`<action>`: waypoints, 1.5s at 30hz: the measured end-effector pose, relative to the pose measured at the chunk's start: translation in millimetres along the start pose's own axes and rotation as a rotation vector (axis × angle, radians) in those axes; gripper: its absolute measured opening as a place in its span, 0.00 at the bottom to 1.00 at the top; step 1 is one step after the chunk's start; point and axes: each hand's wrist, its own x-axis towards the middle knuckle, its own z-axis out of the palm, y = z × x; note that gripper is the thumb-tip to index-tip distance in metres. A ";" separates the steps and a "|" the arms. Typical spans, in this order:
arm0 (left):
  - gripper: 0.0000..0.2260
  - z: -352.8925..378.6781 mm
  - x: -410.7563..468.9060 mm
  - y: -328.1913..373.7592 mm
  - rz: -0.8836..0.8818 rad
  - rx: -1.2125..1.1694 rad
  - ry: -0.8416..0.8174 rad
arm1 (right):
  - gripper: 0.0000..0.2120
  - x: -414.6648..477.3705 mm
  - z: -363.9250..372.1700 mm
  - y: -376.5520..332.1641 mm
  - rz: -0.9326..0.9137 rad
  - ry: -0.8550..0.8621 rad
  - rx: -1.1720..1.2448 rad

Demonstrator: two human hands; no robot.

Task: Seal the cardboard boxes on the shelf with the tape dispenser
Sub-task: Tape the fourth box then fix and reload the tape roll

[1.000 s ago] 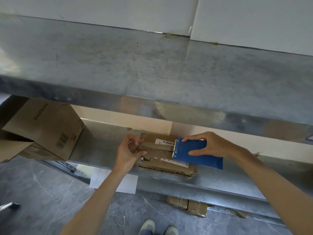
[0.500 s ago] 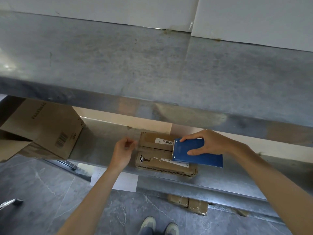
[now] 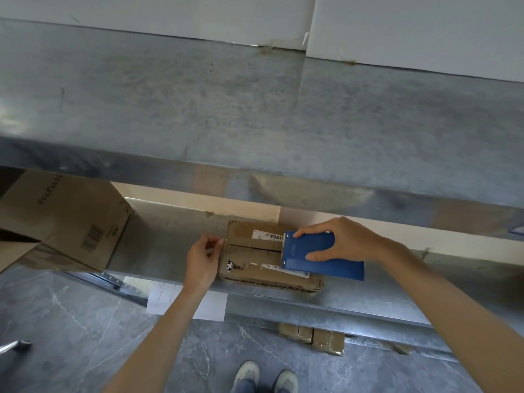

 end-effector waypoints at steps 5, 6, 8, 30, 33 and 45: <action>0.05 -3.2 -3.2 6.7 0.046 0.077 0.053 | 0.18 -2.8 0.2 -4.8 -0.019 0.013 -0.018; 0.05 -5.2 -1.8 5.6 0.053 0.095 0.051 | 0.18 -3.1 -0.2 -5.6 -0.019 0.013 -0.021; 0.05 -9.9 0.1 1.6 0.053 0.139 0.040 | 0.18 -3.9 -0.4 -7.0 -0.020 0.017 -0.024; 0.14 -17.2 3.1 27.7 0.211 0.100 0.012 | 0.22 -2.3 0.4 -0.2 0.002 0.006 0.002; 0.29 -8.2 -4.6 39.6 0.314 0.124 -0.290 | 0.23 -1.1 -0.7 -0.2 0.005 -0.010 0.027; 0.58 16.3 2.0 21.4 0.628 0.638 -0.379 | 0.22 -9.3 -4.8 -4.2 0.007 -0.074 0.033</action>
